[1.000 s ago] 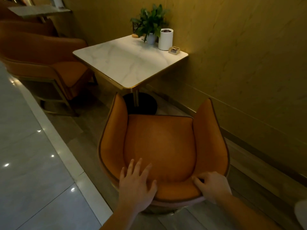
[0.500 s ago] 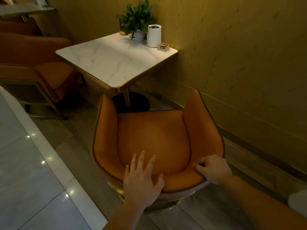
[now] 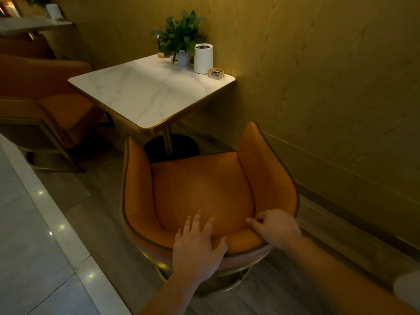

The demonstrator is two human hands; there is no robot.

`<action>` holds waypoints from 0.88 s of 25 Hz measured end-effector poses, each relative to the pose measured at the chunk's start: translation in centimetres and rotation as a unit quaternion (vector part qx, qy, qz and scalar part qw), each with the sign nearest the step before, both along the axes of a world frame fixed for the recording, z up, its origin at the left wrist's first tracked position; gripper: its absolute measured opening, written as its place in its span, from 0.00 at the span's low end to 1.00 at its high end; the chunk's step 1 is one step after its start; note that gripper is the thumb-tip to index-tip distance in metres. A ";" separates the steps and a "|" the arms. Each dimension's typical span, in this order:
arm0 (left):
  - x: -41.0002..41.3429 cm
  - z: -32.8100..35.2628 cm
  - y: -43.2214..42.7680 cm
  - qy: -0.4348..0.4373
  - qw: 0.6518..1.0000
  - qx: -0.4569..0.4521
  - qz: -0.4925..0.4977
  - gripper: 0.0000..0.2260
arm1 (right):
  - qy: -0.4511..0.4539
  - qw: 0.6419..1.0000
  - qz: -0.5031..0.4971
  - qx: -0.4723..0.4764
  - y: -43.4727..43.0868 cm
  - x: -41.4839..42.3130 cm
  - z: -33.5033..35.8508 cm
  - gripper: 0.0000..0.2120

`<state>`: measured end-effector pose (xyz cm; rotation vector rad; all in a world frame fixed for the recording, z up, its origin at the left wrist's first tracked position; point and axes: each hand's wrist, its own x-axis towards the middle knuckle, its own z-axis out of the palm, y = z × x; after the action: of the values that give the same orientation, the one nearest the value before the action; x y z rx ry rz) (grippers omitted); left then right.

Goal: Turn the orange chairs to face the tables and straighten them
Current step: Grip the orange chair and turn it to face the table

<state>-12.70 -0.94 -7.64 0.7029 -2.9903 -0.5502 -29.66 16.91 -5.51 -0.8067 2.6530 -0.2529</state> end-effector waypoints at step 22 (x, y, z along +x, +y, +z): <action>-9.2 -1.2 -0.9 0.062 0.998 0.004 0.005 0.34 | 0.115 0.992 -0.029 -0.044 -0.5 -9.4 -1.5 0.16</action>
<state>-21.92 -1.88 -8.84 0.6565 -2.8699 -0.5841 -39.09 16.40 -7.05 -0.8308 2.9018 -0.3114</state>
